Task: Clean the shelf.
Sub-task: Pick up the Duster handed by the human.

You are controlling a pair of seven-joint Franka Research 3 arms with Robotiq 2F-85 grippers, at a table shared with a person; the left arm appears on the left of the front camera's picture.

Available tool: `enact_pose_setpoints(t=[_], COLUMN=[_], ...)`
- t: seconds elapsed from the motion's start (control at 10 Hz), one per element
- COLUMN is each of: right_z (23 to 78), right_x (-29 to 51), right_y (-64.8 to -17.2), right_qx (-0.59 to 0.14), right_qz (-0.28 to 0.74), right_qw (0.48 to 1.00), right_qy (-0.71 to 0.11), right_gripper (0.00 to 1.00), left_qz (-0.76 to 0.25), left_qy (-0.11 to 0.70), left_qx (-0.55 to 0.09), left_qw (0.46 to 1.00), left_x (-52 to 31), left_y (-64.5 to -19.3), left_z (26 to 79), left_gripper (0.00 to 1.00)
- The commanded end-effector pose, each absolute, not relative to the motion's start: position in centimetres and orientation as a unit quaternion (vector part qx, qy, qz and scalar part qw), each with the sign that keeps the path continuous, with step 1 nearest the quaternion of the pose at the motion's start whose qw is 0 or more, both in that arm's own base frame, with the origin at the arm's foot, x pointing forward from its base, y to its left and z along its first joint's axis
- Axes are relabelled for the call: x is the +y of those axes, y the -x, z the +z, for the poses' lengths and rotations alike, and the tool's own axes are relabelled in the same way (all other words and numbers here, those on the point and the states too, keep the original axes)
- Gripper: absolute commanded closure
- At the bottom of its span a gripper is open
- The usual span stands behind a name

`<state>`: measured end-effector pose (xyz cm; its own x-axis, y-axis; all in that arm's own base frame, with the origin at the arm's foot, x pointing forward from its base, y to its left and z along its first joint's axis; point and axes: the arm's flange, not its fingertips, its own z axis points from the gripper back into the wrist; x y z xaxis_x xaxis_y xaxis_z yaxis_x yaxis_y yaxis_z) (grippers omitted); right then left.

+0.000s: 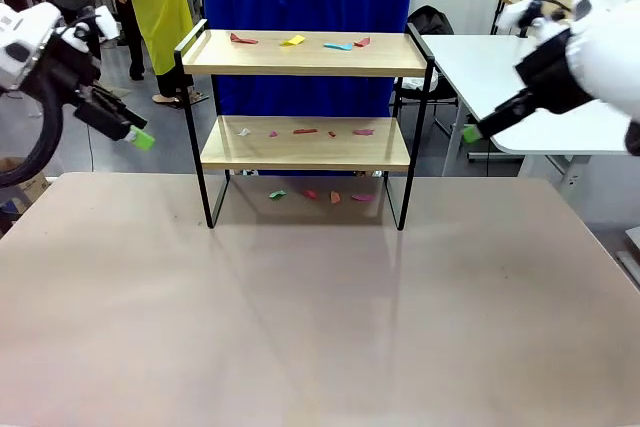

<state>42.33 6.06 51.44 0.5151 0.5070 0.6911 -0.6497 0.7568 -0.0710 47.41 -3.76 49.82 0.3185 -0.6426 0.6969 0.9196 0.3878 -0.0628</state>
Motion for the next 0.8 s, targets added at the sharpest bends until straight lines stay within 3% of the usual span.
enact_pose_setpoints(t=[0.0, 0.3, 0.4, 0.5, 0.7], right_z=[50.0, 46.6, 48.5, 48.5, 48.5], right_x=[0.7, -4.1, -2.5, -2.5, -2.5], right_y=[-45.4, -47.4, -44.3, -44.3, -44.3], right_qx=[-0.349, -0.375, -0.361, -0.361, -0.361], right_qz=[0.393, 0.409, 0.397, 0.397, 0.397], right_qw=[0.837, 0.8, 0.827, 0.827, 0.827], right_qy=[-0.152, -0.231, -0.169, -0.169, -0.169], right_gripper=[0.0, 0.0, 0.0, 0.0, 0.0], left_qz=[-0.532, -0.528, -0.507, -0.524, -0.524], left_qy=[0.294, 0.332, 0.311, 0.331, 0.331], left_qx=[-0.297, -0.375, -0.356, -0.364, -0.364], left_qw=[0.736, 0.686, 0.721, 0.695, 0.695], left_x=[-0.7, 3.0, 2.8, 3.1, 3.1], left_y=[-51.5, -52.4, -51.5, -50.8, -50.8], left_z=[46.5, 43.1, 43.5, 43.1, 43.1], left_gripper=[0.0, 0.0, 0.0, 0.0, 0.0])
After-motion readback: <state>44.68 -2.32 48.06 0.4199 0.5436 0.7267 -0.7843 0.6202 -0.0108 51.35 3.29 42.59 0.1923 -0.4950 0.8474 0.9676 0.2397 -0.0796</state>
